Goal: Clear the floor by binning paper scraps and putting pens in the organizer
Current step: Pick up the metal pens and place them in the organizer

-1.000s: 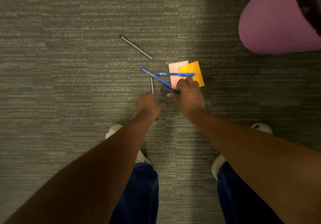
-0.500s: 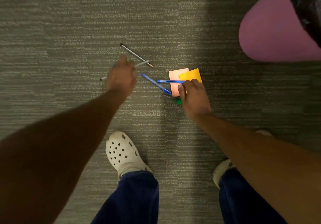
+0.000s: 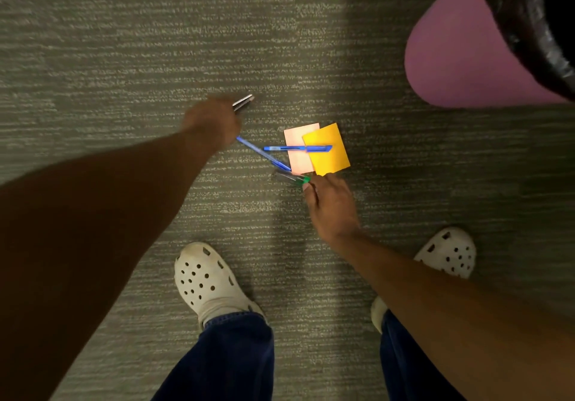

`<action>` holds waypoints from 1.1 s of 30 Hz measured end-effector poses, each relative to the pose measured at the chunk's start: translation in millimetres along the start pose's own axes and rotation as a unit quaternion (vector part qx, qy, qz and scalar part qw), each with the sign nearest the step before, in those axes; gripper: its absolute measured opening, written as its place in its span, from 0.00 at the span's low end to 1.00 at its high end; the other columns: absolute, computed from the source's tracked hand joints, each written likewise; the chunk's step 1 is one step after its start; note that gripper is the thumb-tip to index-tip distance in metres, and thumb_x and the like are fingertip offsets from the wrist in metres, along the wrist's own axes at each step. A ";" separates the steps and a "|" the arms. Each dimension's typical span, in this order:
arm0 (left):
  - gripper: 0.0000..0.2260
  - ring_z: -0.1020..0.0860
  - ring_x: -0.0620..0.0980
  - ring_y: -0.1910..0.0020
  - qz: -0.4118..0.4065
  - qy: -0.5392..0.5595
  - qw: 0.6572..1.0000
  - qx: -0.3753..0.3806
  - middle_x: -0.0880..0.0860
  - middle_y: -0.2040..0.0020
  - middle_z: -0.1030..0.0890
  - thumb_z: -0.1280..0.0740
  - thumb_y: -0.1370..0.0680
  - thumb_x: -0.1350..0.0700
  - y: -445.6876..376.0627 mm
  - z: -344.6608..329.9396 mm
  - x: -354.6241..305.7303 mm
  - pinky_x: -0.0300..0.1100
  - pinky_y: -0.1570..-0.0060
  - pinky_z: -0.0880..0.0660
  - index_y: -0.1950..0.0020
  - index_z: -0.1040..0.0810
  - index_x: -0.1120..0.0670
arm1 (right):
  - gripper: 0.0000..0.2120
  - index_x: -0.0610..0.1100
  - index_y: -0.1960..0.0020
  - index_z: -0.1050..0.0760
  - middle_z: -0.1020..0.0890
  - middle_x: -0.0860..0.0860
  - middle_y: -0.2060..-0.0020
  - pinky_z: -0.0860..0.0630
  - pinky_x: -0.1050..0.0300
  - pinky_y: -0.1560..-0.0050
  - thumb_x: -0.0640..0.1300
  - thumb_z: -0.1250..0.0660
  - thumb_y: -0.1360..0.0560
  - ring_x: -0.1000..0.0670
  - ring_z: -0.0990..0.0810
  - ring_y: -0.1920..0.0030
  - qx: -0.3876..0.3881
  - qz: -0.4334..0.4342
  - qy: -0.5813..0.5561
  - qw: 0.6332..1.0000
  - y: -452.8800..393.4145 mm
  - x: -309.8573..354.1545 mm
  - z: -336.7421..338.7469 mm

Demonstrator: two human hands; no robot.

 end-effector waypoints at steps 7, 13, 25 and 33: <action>0.10 0.31 0.49 0.70 0.163 0.662 0.723 0.112 0.52 0.70 0.30 0.44 0.23 0.66 74.8 14.1 -42.5 0.44 0.70 0.26 0.60 0.27 0.56 | 0.07 0.51 0.52 0.23 0.21 0.54 0.60 0.27 0.49 0.54 0.52 0.36 0.21 0.48 0.24 0.57 0.077 -0.135 -0.369 0.916 -8.5 42.8 33.8; 0.10 0.22 0.53 0.67 0.115 0.835 0.516 0.153 0.54 0.66 0.28 0.45 0.24 0.67 164.5 119.7 -114.7 0.48 0.57 0.24 0.57 0.28 0.54 | 0.07 0.46 0.44 0.32 0.20 0.49 0.52 0.20 0.50 0.58 0.49 0.40 0.15 0.48 0.19 0.56 0.089 -0.129 -0.502 0.851 7.6 115.7 140.6; 0.09 0.31 0.40 0.71 -0.224 0.638 0.731 0.089 0.48 0.65 0.24 0.39 0.16 0.60 288.8 397.5 -304.8 0.35 0.72 0.34 0.43 0.22 0.48 | 0.19 0.49 0.32 0.25 0.15 0.53 0.44 0.19 0.59 0.47 0.38 0.37 0.21 0.55 0.16 0.44 -0.167 -0.048 -0.524 0.834 87.1 160.0 524.4; 0.19 0.22 0.42 0.34 -0.409 0.450 0.790 0.079 0.39 0.35 0.19 0.39 0.19 0.43 374.6 536.3 -465.4 0.52 0.35 0.26 0.30 0.33 0.26 | 0.06 0.43 0.48 0.15 0.12 0.46 0.55 0.18 0.51 0.46 0.44 0.28 0.21 0.47 0.14 0.51 -0.283 -0.010 -0.481 0.830 154.8 123.5 767.1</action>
Point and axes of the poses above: each hand's wrist, its own y-axis away from the middle knuckle, its own z-axis out of the back of the hand, x = y × z, the point moved 3 cm from there along -y, towards the middle knuckle
